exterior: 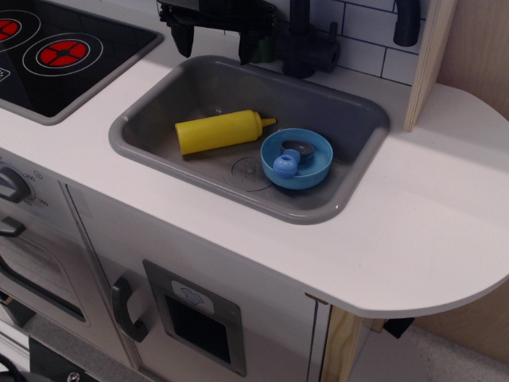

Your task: Take spoon out of bowl sink

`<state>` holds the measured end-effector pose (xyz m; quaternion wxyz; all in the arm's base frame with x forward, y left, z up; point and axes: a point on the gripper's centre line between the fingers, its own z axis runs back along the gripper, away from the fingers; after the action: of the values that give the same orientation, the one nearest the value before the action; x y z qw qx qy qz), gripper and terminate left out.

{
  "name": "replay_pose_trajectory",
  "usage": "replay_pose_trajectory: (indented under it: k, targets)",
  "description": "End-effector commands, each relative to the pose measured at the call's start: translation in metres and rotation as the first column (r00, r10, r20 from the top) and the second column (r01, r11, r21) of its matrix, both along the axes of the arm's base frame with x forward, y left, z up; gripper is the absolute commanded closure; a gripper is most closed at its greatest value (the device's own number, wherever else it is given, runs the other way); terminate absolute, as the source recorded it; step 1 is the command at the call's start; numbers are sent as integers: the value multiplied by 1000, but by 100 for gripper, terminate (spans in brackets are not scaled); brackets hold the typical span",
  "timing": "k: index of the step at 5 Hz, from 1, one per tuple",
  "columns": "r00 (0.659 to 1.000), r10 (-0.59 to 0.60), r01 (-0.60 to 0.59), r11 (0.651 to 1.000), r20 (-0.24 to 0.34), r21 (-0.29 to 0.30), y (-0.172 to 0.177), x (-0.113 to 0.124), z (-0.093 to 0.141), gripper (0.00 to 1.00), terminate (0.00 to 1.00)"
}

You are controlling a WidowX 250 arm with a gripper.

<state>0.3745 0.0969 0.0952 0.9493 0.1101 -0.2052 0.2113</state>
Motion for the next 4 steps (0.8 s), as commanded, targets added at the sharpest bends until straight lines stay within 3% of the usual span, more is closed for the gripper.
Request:
replay_pose_trajectory:
  k: [1, 3, 4]
  targets:
    - [1000, 0, 0, 1000, 0, 0, 0, 0, 0, 0, 0]
    - [977, -193, 186, 979, -85, -83, -45, -29, 7, 0, 0]
    - [944, -270, 241, 957, -190, -164, -65, -33, -2, 0, 0]
